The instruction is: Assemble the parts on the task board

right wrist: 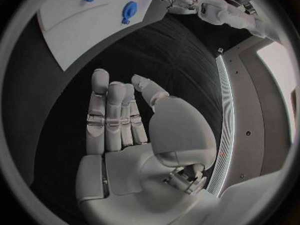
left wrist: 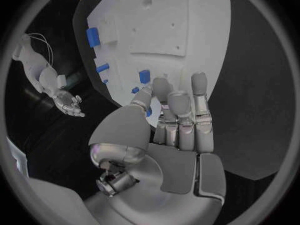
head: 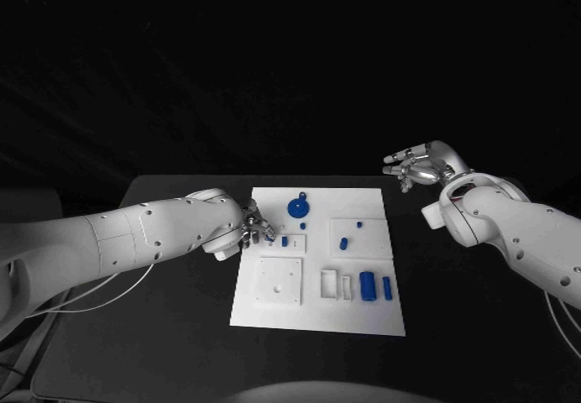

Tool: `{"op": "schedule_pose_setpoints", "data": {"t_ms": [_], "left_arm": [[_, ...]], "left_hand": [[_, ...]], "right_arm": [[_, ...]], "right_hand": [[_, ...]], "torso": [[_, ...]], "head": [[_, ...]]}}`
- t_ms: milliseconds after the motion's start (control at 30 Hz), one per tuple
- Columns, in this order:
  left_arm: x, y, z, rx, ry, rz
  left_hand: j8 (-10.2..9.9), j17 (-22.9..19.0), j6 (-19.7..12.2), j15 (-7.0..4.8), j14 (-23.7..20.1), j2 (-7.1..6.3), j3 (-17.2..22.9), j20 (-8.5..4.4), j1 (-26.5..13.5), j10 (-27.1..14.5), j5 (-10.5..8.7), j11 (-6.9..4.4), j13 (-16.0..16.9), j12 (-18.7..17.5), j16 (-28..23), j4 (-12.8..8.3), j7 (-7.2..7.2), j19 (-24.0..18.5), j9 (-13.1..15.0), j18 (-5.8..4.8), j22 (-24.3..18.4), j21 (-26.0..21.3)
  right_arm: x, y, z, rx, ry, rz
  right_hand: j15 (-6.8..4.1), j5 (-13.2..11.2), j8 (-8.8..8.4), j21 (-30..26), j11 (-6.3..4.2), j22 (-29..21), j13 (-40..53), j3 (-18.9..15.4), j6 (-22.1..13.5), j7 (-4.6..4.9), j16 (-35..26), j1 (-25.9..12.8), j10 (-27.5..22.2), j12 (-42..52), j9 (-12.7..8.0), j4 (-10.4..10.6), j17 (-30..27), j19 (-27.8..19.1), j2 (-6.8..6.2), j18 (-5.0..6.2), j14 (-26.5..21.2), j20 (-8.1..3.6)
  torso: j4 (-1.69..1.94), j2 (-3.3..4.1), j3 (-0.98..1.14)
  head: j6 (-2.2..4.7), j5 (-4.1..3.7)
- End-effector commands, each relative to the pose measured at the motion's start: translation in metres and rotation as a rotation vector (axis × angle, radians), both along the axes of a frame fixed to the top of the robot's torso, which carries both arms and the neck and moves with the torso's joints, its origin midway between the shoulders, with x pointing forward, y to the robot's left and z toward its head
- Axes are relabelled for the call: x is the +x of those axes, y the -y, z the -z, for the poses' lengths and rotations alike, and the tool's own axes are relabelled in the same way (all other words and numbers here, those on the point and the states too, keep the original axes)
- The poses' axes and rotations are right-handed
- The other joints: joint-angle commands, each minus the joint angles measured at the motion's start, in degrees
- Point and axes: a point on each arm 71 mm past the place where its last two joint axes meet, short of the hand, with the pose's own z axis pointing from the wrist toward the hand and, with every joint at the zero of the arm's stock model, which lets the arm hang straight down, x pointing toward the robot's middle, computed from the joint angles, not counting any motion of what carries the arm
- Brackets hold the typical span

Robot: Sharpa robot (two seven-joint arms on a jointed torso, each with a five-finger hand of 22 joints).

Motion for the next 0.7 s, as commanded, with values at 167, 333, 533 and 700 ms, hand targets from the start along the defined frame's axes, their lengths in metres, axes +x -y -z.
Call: {"op": "schedule_pose_setpoints", "data": {"t_ms": [167,333,533,700], "left_arm": [[-0.0042,-0.0013,0.0061,0.025,-0.036,0.021],[-0.0053,-0.0021,0.0066,0.028,-0.046,0.027],[-0.0064,-0.0023,0.0069,0.029,-0.052,0.032],[-0.0073,-0.0025,0.007,0.029,-0.056,0.035]], "left_hand": [[0.4,0.1,9.7,0.0,0.1,0.56,0.3,0.4,0.1,1.8,-0.1,-1.38,-0.1,0.1,0.3,0.0,-6.31,0.0,19.0,0.49,0.9,0.2],[0.4,0.1,9.7,0.02,0.1,0.54,0.4,0.44,0.2,1.8,-0.01,-1.37,-0.1,0.1,0.3,0.0,-6.29,-0.1,19.0,0.52,0.9,0.2],[0.4,0.1,9.8,0.04,0.1,0.54,0.4,0.46,0.2,1.8,0.01,-1.36,-0.1,0.1,0.3,-0.1,-6.29,-0.1,19.0,0.53,0.9,0.2],[0.4,0.1,9.8,0.04,0.1,0.54,0.4,0.46,0.2,1.8,0.01,-1.36,-0.1,0.1,0.3,-0.1,-6.29,-0.1,19.0,0.53,0.9,0.2]], "right_arm": [[-0.0001,-0.0006,0.0002,-0.005,-0.002,-0.01],[-0.0001,-0.0007,0.0003,-0.005,-0.002,-0.01],[-0.0001,-0.0008,0.0004,-0.005,-0.002,-0.01],[-0.0001,-0.0008,0.0004,-0.005,-0.003,-0.01]], "right_hand": [[0.06,0.4,-0.17,0.0,0.03,0.9,-0.1,0.4,-0.3,0.02,-0.1,-0.5,0.0,0.1,0.0,0.0,-0.1,0.7,-0.15,0.5,-0.3,0.12],[0.06,0.4,-0.17,0.0,0.03,0.9,-0.1,0.4,-0.3,0.02,-0.1,-0.5,0.0,0.1,0.0,0.0,-0.1,0.7,-0.15,0.5,-0.3,0.12],[0.06,0.4,-0.17,0.0,0.03,0.9,-0.1,0.4,-0.3,0.02,-0.1,-0.5,0.0,0.1,0.0,0.0,-0.1,0.7,-0.15,0.5,-0.3,0.12],[0.06,0.4,-0.17,0.0,0.03,0.9,-0.1,0.4,-0.3,0.02,-0.1,-0.5,0.0,0.1,0.0,0.0,-0.1,0.7,-0.15,0.5,-0.3,0.12]], "torso": [[0.01,0.0,-0.03],[0.01,0.02,-0.02],[0.04,0.0,-0.02],[-0.02,0.01,-0.02]], "head": [[-0.09,0.07],[-0.19,0.06],[-0.21,0.07],[-0.27,0.12]]}}
